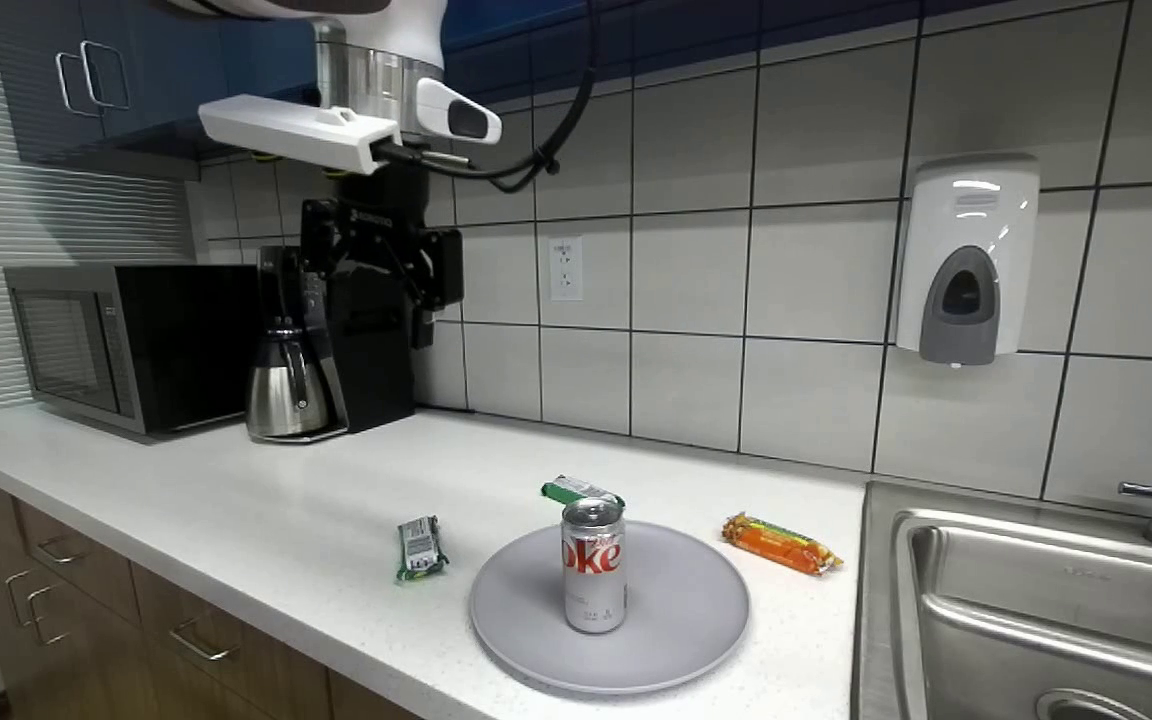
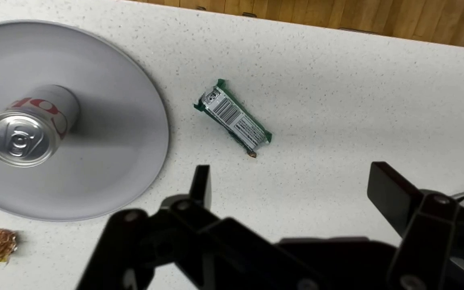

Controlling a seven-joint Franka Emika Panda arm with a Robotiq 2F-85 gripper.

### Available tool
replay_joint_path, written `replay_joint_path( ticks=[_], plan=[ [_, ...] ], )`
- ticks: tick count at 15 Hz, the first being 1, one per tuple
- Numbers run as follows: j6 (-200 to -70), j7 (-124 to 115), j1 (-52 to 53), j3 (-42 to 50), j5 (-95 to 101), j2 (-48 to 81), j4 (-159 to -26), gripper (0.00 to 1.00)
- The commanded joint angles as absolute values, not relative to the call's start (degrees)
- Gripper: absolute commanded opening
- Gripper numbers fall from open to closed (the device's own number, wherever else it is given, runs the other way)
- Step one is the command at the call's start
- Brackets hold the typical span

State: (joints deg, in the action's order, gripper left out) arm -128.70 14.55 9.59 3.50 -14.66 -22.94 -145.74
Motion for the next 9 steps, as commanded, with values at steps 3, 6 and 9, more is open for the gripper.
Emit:
replay_joint_path(
  ticks=[3,6,9],
  plan=[
    [-131.7,14.4,6.7,2.9,-11.6,-20.1,-145.5,1.00],
    [-133.2,14.2,5.5,3.4,-11.3,-18.0,-145.3,1.00],
    [-135.2,14.0,4.4,3.6,-11.4,-15.4,-145.1,1.00]
  ],
)
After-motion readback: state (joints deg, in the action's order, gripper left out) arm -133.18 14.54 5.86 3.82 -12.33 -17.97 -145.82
